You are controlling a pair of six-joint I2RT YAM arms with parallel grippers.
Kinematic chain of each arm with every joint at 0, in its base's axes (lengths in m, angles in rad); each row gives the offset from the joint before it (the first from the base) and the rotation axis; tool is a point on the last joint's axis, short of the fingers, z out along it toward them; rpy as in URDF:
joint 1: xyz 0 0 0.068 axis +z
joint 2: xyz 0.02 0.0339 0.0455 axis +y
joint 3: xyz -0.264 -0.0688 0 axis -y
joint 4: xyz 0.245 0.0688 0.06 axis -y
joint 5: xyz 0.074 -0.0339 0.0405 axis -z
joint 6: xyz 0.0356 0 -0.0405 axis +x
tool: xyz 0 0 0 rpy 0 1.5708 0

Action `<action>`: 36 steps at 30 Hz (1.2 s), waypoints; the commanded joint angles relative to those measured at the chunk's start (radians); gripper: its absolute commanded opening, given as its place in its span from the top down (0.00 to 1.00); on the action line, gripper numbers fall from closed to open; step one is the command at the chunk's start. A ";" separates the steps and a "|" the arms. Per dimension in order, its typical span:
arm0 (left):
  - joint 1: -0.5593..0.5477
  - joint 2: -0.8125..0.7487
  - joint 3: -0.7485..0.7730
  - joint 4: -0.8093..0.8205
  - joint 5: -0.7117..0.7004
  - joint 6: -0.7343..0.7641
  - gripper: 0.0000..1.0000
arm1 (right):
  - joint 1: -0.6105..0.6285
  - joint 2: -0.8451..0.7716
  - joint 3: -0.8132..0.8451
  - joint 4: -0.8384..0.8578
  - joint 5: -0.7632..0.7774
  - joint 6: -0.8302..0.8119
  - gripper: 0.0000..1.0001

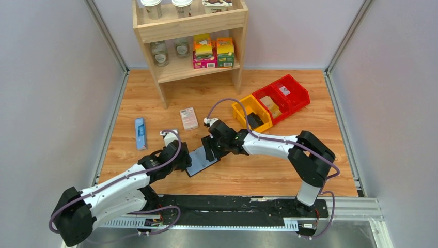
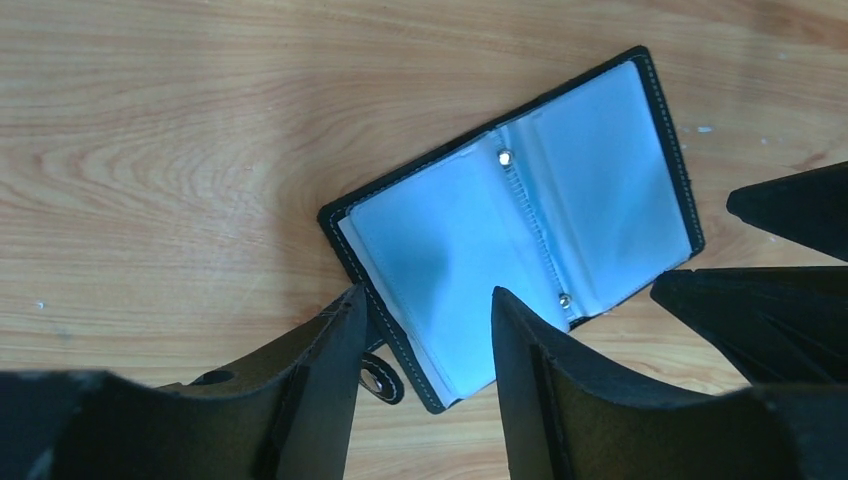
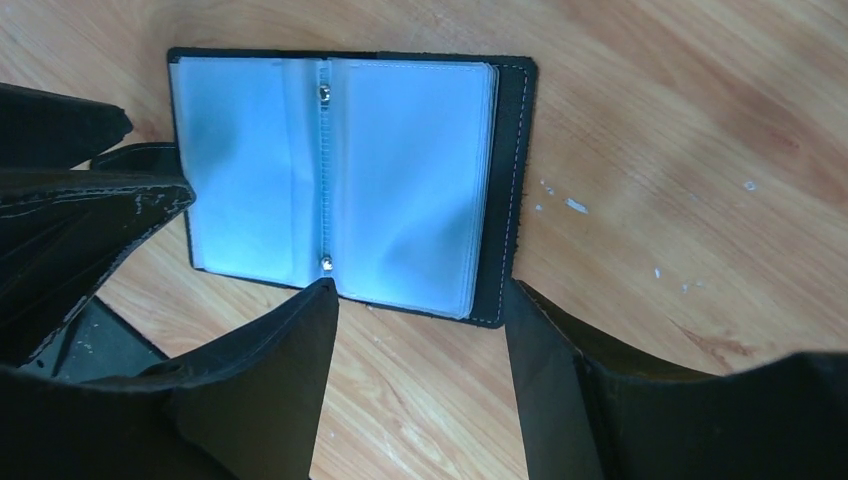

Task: Take the credit cards out of the card holder
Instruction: Remove the credit card from the card holder.

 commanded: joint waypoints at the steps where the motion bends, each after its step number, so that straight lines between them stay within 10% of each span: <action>1: -0.002 0.037 -0.009 0.001 -0.025 -0.046 0.44 | 0.011 0.045 0.048 -0.022 -0.029 -0.029 0.36; 19: -0.002 0.195 -0.055 0.178 0.116 -0.085 0.69 | 0.017 0.023 0.044 -0.005 -0.098 -0.052 0.51; 36: -0.010 0.187 -0.067 0.203 0.139 -0.109 0.71 | 0.021 0.012 0.108 -0.120 0.152 -0.112 0.28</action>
